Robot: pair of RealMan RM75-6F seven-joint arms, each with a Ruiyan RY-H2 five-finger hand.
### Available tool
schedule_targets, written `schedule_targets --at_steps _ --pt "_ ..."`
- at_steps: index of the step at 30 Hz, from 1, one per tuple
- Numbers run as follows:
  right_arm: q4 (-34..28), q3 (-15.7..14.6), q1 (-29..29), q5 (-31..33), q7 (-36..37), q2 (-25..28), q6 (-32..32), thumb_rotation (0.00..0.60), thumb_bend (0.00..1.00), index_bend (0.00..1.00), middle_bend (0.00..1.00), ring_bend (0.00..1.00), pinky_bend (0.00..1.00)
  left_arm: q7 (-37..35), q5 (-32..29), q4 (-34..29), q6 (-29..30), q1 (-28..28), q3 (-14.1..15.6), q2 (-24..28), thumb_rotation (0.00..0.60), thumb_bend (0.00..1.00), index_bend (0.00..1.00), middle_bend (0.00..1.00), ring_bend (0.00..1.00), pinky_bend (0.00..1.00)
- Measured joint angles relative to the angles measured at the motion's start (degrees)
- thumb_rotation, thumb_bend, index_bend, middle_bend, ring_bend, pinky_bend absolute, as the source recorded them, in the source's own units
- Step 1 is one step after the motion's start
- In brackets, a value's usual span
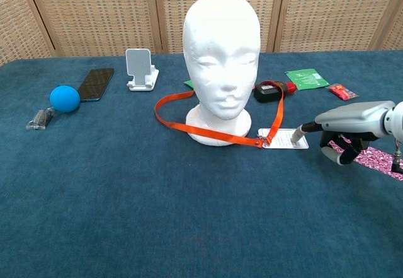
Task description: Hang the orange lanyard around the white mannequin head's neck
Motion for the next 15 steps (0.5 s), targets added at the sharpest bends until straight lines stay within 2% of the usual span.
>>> schedule_targets --at_steps 15 --pt "-10.37 -4.8 0.83 -2.98 -4.02 5.12 0.13 0.6 0.86 0.22 0.73 0.74 0.96 -0.59 0.2 -0.24 -0.2 0.19 -0.25 0.16 0.6 0.0 0.0 0.0 0.0 0.0"
